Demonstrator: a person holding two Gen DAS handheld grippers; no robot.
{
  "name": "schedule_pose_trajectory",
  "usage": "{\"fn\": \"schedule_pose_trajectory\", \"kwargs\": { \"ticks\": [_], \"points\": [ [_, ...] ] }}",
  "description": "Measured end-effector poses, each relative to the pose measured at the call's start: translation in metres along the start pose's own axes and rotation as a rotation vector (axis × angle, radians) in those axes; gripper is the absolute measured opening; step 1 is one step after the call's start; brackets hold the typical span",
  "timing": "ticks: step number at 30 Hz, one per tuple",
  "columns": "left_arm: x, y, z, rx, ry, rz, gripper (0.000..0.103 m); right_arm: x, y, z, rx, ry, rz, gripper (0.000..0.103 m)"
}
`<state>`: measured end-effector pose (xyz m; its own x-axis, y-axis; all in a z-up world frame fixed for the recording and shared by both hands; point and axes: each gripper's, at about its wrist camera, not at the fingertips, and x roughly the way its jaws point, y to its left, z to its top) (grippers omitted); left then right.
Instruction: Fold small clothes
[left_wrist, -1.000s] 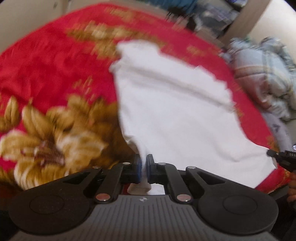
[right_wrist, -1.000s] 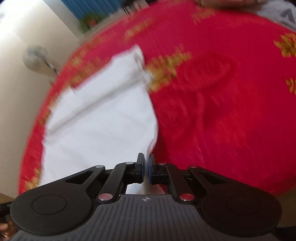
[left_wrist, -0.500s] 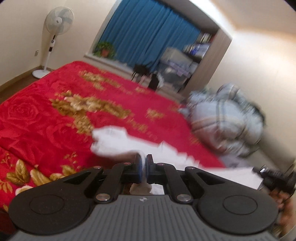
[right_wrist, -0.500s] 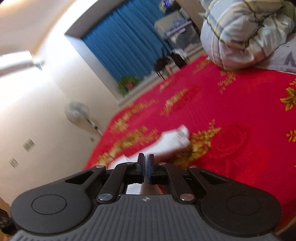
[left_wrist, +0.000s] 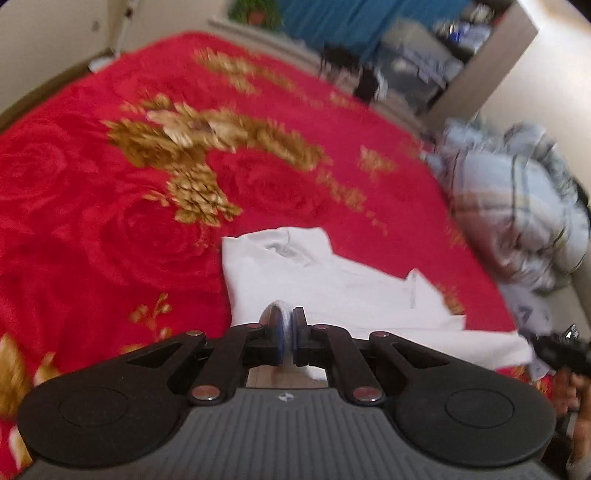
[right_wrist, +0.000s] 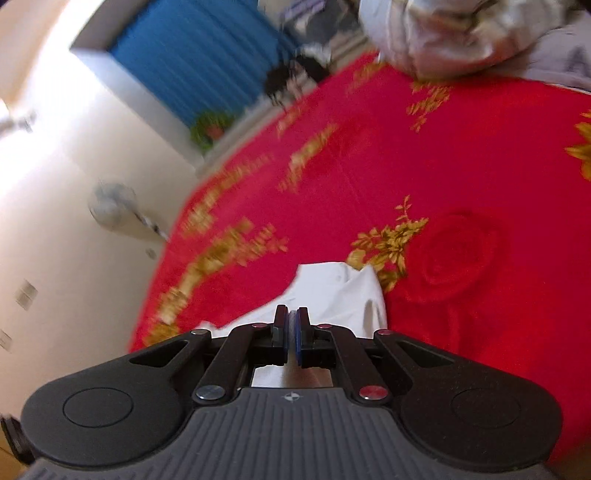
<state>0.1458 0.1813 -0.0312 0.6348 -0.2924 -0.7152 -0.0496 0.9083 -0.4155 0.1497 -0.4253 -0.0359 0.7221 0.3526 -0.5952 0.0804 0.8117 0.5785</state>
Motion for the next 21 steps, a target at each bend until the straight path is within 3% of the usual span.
{"fn": "schedule_pose_trajectory", "kwargs": {
  "ticks": [3, 5, 7, 8, 10, 13, 14, 15, 21],
  "points": [
    [0.042, 0.018, 0.018, 0.001, 0.031, -0.005, 0.007, 0.060, 0.002, 0.020, -0.081, 0.047, -0.072, 0.004],
    [0.060, 0.033, 0.020, -0.036, 0.016, 0.004, 0.009, 0.082, -0.004, 0.025, -0.075, 0.016, -0.117, 0.008],
    [0.064, 0.044, 0.026, -0.097, 0.001, 0.075, 0.010, 0.098, -0.014, 0.025, -0.056, 0.010, -0.176, 0.008],
    [0.061, 0.046, 0.029, -0.105, -0.026, 0.057, 0.011, 0.102, -0.020, 0.028, 0.000, 0.015, -0.220, 0.008],
    [0.058, 0.049, 0.033, -0.088, -0.033, 0.039, 0.020, 0.108, -0.027, 0.029, 0.050, 0.005, -0.181, 0.008],
    [0.063, 0.050, 0.032, -0.050, 0.019, 0.067, 0.042, 0.114, -0.021, 0.029, -0.032, 0.066, -0.157, 0.017],
    [0.068, 0.049, 0.030, -0.021, 0.062, 0.083, 0.043, 0.117, -0.019, 0.027, -0.074, 0.103, -0.157, 0.026],
    [0.072, 0.048, 0.028, 0.004, 0.091, 0.098, 0.043, 0.120, -0.017, 0.025, -0.108, 0.134, -0.167, 0.029],
    [0.081, 0.037, 0.016, 0.121, 0.174, 0.081, 0.047, 0.114, -0.006, 0.014, -0.280, 0.218, -0.180, 0.033]
  ]
}}
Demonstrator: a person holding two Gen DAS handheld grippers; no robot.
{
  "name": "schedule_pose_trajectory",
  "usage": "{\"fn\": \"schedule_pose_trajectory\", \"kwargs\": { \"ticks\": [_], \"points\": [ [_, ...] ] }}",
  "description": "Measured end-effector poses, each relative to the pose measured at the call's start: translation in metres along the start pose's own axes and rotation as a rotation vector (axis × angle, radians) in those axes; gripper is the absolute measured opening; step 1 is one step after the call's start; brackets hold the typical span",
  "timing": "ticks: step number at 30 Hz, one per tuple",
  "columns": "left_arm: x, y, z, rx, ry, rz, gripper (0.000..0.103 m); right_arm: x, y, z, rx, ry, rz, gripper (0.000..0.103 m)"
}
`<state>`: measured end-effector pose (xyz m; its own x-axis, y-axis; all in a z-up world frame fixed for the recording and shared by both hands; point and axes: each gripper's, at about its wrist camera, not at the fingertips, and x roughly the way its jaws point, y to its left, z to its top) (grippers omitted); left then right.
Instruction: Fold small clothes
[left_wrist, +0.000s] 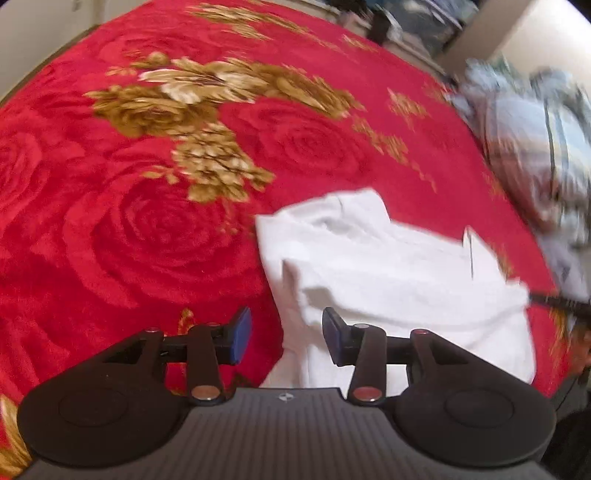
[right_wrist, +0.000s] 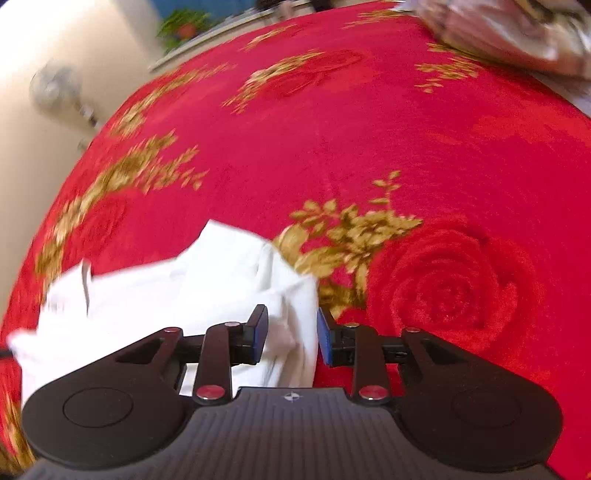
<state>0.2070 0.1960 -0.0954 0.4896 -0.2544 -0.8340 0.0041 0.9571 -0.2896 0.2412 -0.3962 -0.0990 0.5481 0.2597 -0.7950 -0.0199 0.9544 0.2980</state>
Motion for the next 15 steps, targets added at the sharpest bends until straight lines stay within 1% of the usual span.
{"fn": "schedule_pose_trajectory", "kwargs": {
  "ticks": [2, 4, 6, 8, 9, 11, 13, 15],
  "points": [
    [0.005, -0.007, -0.003, 0.058, 0.036, 0.029, 0.047, -0.002, 0.003, -0.001, -0.049, 0.015, -0.002, 0.034],
    [0.006, -0.014, -0.004, 0.117, 0.033, 0.019, 0.047, -0.001, 0.005, -0.003, -0.092, 0.044, 0.007, 0.035],
    [0.009, -0.025, -0.008, 0.195, 0.046, 0.026, 0.047, -0.001, 0.008, -0.004, -0.134, 0.054, -0.001, 0.035],
    [0.021, -0.036, -0.012, 0.265, 0.074, 0.072, 0.047, 0.005, 0.014, -0.009, -0.189, 0.097, -0.003, 0.036],
    [0.026, -0.039, -0.012, 0.285, 0.066, 0.109, 0.047, 0.012, 0.019, -0.012, -0.232, 0.131, -0.008, 0.036],
    [0.031, -0.042, -0.008, 0.283, 0.027, 0.127, 0.047, 0.018, 0.029, -0.017, -0.304, 0.147, -0.040, 0.036],
    [0.031, -0.044, 0.000, 0.269, -0.029, 0.132, 0.047, 0.021, 0.036, -0.014, -0.342, 0.110, -0.072, 0.036],
    [0.029, -0.046, 0.010, 0.248, -0.081, 0.145, 0.047, 0.021, 0.040, -0.008, -0.334, 0.044, -0.092, 0.036]
  ]
}}
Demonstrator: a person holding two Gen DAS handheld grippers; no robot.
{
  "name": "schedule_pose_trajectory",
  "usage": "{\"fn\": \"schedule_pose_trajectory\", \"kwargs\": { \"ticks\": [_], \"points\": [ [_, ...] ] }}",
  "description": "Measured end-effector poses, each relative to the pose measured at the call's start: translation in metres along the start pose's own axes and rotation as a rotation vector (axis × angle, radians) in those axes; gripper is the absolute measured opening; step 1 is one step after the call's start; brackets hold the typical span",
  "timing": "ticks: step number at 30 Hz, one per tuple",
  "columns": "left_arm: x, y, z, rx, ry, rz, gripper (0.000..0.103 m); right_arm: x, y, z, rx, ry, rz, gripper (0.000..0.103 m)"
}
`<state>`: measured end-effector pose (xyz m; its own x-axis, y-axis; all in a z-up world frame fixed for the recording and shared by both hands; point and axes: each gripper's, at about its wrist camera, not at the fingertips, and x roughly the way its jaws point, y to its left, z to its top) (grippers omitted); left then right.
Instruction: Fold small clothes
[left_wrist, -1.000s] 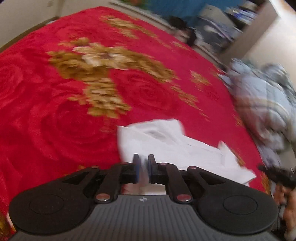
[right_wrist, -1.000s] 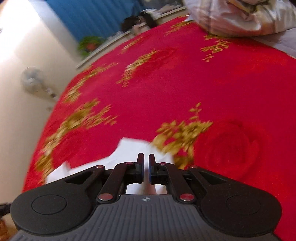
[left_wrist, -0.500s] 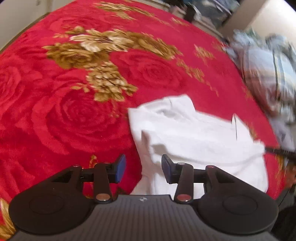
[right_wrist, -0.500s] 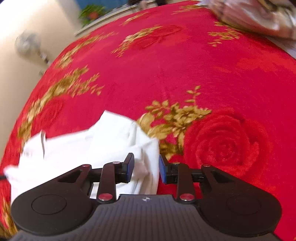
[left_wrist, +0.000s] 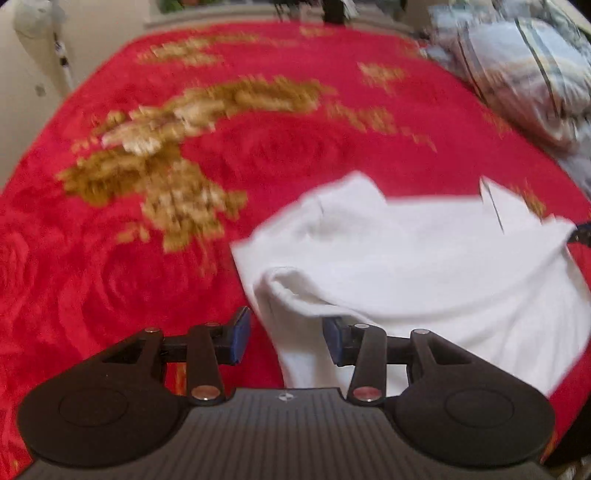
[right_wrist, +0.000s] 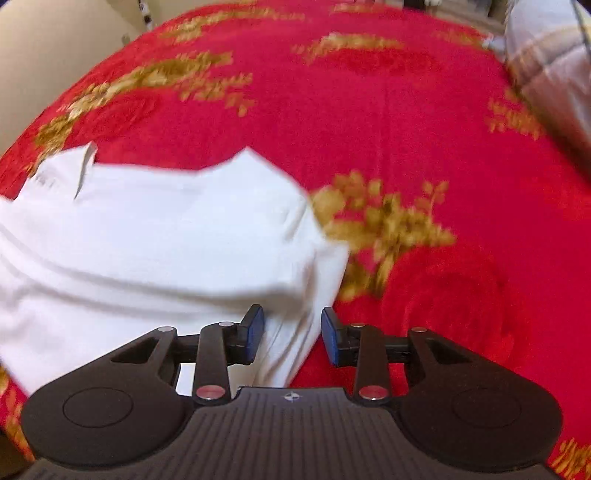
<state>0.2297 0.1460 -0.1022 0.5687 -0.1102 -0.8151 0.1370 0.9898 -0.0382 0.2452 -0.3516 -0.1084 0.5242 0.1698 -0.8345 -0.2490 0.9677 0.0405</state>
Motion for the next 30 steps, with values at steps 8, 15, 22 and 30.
{"fn": "schedule_pose_trajectory", "kwargs": {
  "ticks": [8, 15, 22, 30],
  "points": [
    [0.014, 0.013, 0.022, -0.164, -0.052, -0.039, 0.047, 0.003, -0.018, 0.025, 0.187, -0.138, -0.048, 0.038],
    [0.019, 0.021, 0.024, -0.207, -0.050, -0.072, 0.047, -0.012, -0.050, 0.022, 0.431, -0.253, -0.010, 0.046],
    [0.030, 0.021, 0.024, -0.224, -0.026, -0.094, 0.045, -0.006, -0.074, 0.014, 0.571, -0.212, 0.081, 0.049],
    [0.016, 0.035, 0.027, -0.321, -0.155, -0.051, 0.008, 0.026, -0.027, 0.022, 0.289, -0.085, 0.051, 0.048]
  ]
}}
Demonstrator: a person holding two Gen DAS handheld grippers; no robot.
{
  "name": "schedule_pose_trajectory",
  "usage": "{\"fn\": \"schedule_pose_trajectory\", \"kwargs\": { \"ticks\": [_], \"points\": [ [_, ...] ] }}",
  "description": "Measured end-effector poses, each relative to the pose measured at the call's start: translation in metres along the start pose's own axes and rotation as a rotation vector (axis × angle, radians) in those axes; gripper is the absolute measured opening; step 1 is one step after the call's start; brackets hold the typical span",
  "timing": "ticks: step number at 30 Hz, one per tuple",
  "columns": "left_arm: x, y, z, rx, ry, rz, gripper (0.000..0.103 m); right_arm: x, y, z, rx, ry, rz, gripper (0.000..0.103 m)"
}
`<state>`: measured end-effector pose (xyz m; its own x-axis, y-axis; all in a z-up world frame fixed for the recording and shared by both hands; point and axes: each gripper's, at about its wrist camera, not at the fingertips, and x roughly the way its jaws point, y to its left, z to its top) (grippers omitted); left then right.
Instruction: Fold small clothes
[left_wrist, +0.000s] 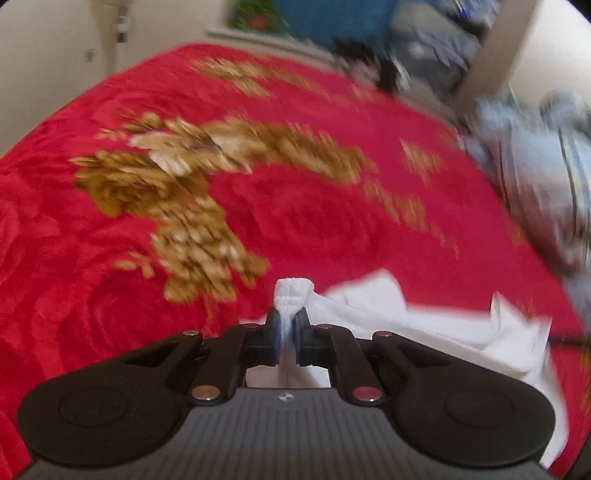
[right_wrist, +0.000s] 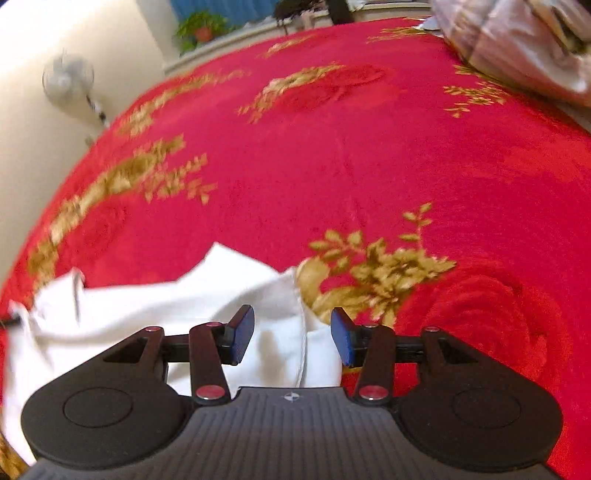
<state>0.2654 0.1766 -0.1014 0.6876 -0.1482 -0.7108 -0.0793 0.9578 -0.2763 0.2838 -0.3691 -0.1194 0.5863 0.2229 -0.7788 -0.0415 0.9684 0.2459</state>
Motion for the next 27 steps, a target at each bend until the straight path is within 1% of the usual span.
{"fn": "schedule_pose_trajectory", "kwargs": {
  "ticks": [1, 2, 4, 5, 6, 8, 9, 10, 11, 12, 14, 15, 16, 17, 18, 19, 20, 21, 22, 23, 24, 25, 26, 27],
  "points": [
    [0.000, 0.002, 0.001, -0.017, -0.003, 0.003, 0.008, 0.003, 0.003, 0.000, -0.006, -0.007, -0.008, 0.048],
    [0.002, 0.002, 0.000, -0.013, 0.010, 0.010, 0.008, 0.005, 0.005, 0.001, -0.007, -0.019, -0.011, 0.048],
    [0.011, -0.002, -0.003, 0.022, 0.076, 0.000, 0.009, 0.008, 0.006, 0.002, -0.006, -0.034, -0.016, 0.047],
    [0.016, -0.004, -0.005, 0.034, 0.102, 0.010, 0.009, 0.011, 0.006, 0.002, -0.006, -0.040, -0.022, 0.040],
    [0.018, -0.005, -0.007, 0.040, 0.107, 0.019, 0.009, 0.012, 0.007, 0.002, -0.005, -0.043, -0.028, 0.026],
    [0.022, -0.004, -0.008, 0.039, 0.115, 0.008, 0.009, 0.014, 0.007, 0.003, 0.002, -0.048, -0.024, 0.009],
    [0.024, -0.003, -0.008, 0.034, 0.118, 0.002, 0.009, 0.012, 0.006, 0.004, 0.007, -0.058, -0.019, 0.005],
    [0.025, -0.002, -0.007, 0.031, 0.111, 0.006, 0.007, 0.009, 0.007, 0.006, 0.009, -0.078, -0.010, 0.005],
    [0.021, -0.001, -0.007, 0.025, 0.081, 0.011, 0.006, 0.004, 0.007, 0.008, 0.011, -0.108, -0.005, 0.004],
    [0.016, 0.000, -0.005, 0.014, 0.040, 0.007, 0.006, -0.003, 0.007, 0.011, 0.024, -0.156, -0.004, 0.004],
    [0.003, -0.002, 0.002, 0.003, -0.059, -0.021, 0.005, -0.017, 0.005, 0.016, 0.062, -0.255, 0.020, 0.004],
    [-0.002, -0.006, 0.003, 0.025, -0.109, -0.011, 0.005, -0.022, 0.006, 0.017, 0.064, -0.298, 0.021, 0.004],
    [-0.005, -0.009, 0.004, 0.050, -0.146, 0.005, 0.005, -0.026, 0.008, 0.019, 0.052, -0.343, 0.003, 0.004],
    [-0.003, -0.010, 0.004, 0.057, -0.157, 0.013, 0.005, -0.027, 0.009, 0.020, 0.044, -0.367, -0.018, 0.004],
    [0.002, -0.010, 0.005, 0.054, -0.149, 0.022, 0.005, -0.025, 0.009, 0.022, 0.049, -0.374, -0.033, 0.004],
    [0.009, -0.010, 0.004, 0.056, -0.124, 0.032, 0.005, -0.020, 0.007, 0.023, 0.064, -0.364, -0.039, 0.004],
    [0.019, -0.009, 0.002, 0.065, -0.086, 0.045, 0.006, -0.012, 0.007, 0.024, 0.070, -0.337, -0.045, 0.004],
    [0.029, -0.008, 0.000, 0.077, -0.039, 0.058, 0.009, -0.003, 0.007, 0.025, 0.066, -0.300, -0.050, 0.006],
    [0.037, -0.007, -0.003, 0.086, 0.007, 0.071, 0.010, 0.009, 0.008, 0.024, 0.056, -0.232, -0.054, 0.008],
    [0.041, -0.006, -0.006, 0.094, 0.036, 0.085, 0.010, 0.022, 0.008, 0.022, 0.041, -0.160, -0.078, 0.011],
    [0.039, -0.006, -0.007, 0.103, 0.034, 0.099, 0.013, 0.030, 0.009, 0.020, 0.025, -0.113, -0.111, 0.013],
    [0.033, -0.006, -0.007, 0.113, 0.020, 0.106, 0.014, 0.034, 0.009, 0.017, 0.014, -0.087, -0.144, 0.013],
    [0.023, -0.006, -0.006, 0.115, 0.004, 0.100, 0.014, 0.032, 0.008, 0.016, 0.014, -0.083, -0.154, 0.016],
    [0.015, -0.006, -0.006, 0.112, -0.004, 0.083, 0.014, 0.027, 0.008, 0.015, 0.020, -0.089, -0.149, 0.021]
  ]
}}
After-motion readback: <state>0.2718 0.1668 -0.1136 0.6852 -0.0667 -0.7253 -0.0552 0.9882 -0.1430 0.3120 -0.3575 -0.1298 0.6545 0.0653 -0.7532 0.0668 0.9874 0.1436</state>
